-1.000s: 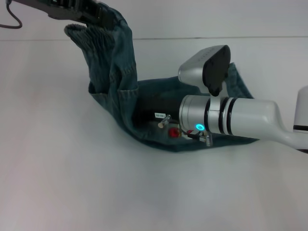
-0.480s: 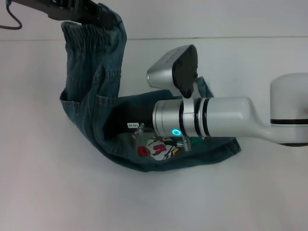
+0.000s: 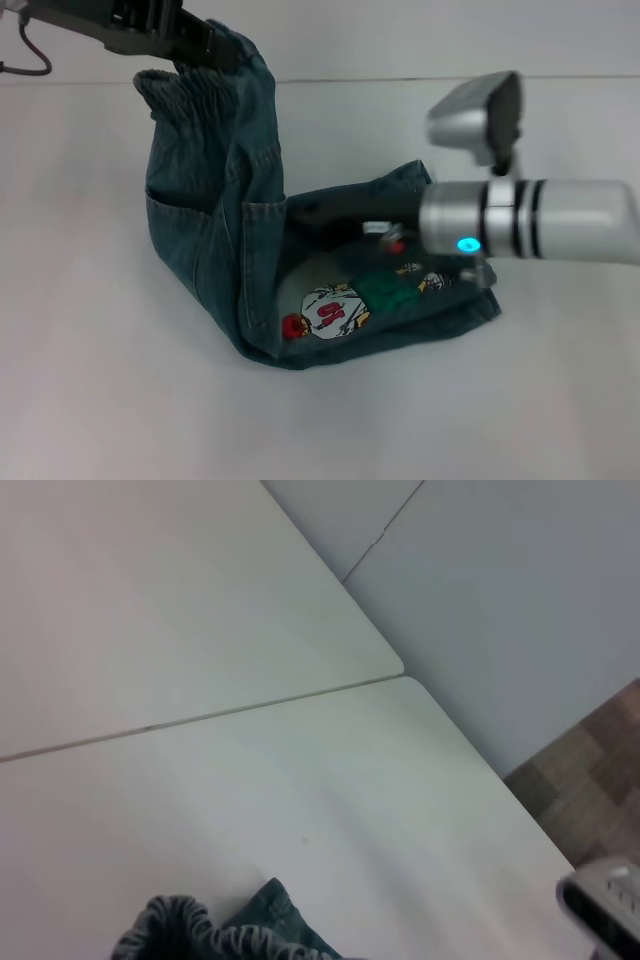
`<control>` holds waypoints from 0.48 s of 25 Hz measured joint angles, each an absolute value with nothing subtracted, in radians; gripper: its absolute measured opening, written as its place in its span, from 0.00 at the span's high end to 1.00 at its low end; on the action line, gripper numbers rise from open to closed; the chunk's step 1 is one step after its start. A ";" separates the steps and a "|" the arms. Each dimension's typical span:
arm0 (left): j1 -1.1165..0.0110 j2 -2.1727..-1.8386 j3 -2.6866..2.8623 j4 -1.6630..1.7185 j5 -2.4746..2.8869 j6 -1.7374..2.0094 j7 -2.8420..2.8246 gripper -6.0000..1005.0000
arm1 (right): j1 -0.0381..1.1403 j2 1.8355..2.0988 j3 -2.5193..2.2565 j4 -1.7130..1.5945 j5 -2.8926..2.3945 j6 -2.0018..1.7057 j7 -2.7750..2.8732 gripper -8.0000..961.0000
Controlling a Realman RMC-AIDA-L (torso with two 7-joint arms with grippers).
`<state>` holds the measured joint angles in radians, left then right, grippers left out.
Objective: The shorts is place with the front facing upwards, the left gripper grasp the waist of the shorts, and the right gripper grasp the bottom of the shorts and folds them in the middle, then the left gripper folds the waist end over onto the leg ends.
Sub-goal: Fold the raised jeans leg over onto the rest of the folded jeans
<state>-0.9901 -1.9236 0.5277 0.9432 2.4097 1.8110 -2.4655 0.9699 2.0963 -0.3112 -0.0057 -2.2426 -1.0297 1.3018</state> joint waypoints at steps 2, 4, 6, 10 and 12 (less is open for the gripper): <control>-0.990 -1.929 0.531 0.943 2.410 1.811 -2.463 0.88 | 0.926 2.095 -0.309 -0.084 -2.240 -1.060 1.337 0.98; -0.990 -1.936 0.547 0.942 2.404 1.811 -2.461 0.88 | 0.895 2.094 -0.302 -0.142 -2.229 -1.071 1.359 0.98; -0.990 -1.944 0.569 0.941 2.390 1.811 -2.461 0.88 | 0.862 2.092 -0.296 -0.197 -2.192 -1.076 1.371 0.98; -0.995 -1.961 0.601 0.933 2.367 1.807 -2.461 0.88 | 0.809 2.088 -0.298 -0.264 -2.071 -1.083 1.373 0.98; -0.998 -1.971 0.625 0.927 2.354 1.798 -2.460 0.88 | 0.785 2.087 -0.300 -0.287 -2.013 -1.086 1.373 0.98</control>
<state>-0.9982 -1.9713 0.6245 0.9275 2.3536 1.7981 -2.4604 0.7853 2.0870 -0.3002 -0.2872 -2.0131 -1.0864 1.3728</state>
